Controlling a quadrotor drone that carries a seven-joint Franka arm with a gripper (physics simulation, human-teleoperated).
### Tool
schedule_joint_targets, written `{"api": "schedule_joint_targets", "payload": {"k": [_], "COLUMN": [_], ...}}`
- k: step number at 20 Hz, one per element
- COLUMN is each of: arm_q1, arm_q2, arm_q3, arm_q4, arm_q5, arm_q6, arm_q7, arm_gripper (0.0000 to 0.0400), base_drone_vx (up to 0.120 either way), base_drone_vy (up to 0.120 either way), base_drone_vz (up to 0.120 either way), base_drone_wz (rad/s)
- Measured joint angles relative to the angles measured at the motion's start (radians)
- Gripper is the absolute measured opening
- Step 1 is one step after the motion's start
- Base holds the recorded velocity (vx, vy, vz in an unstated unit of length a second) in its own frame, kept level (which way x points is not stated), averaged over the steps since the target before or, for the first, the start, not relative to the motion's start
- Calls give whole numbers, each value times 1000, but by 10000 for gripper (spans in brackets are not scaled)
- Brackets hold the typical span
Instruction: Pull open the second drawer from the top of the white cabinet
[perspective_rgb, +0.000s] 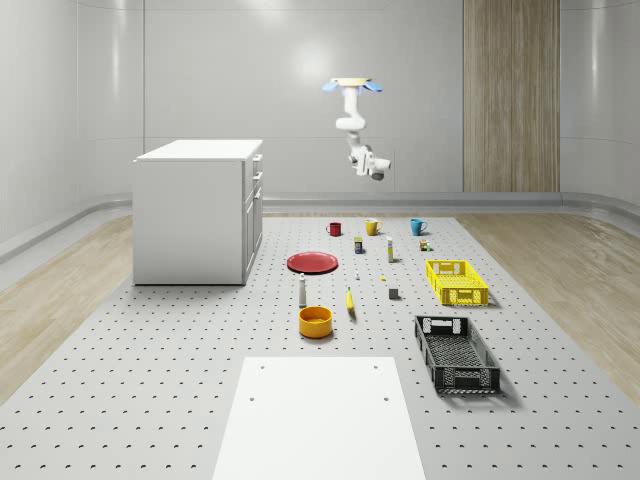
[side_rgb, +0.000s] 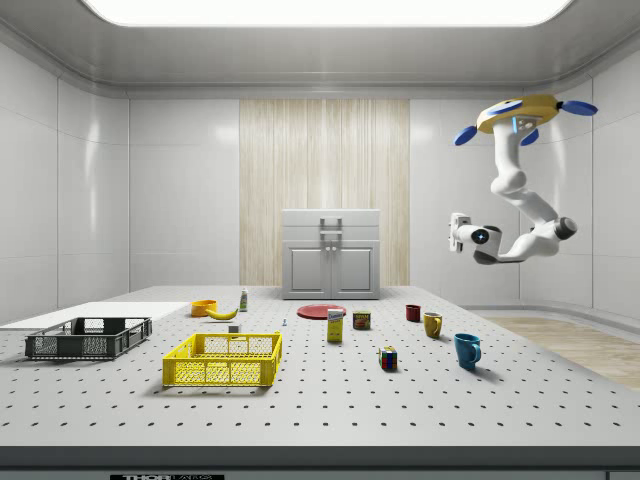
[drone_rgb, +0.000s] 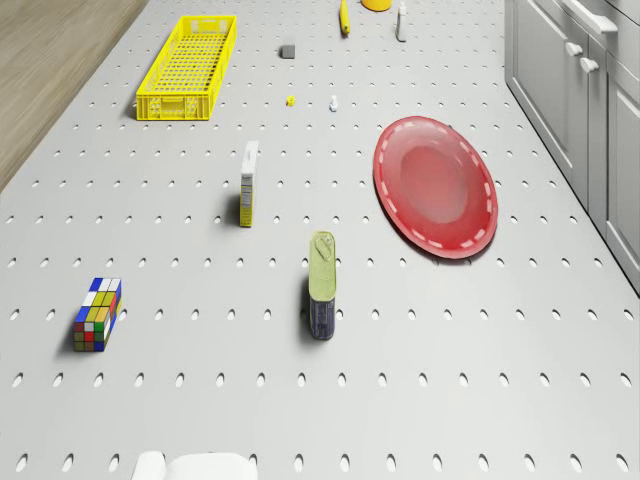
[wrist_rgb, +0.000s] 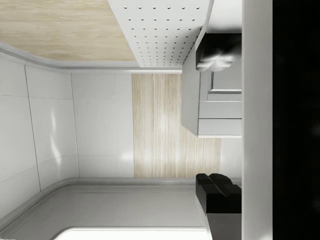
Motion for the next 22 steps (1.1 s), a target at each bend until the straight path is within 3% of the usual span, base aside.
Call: {"api": "schedule_joint_targets", "payload": {"k": [22], "arm_q1": [160], "arm_q2": [-107], "arm_q3": [-105], "arm_q4": [-46], "arm_q5": [-16], "arm_q6": [112], "arm_q7": [42], "arm_gripper": [300], "base_drone_vx": [120], "base_drone_vy": [-120], "base_drone_vz": [0], "base_drone_wz": [0]}}
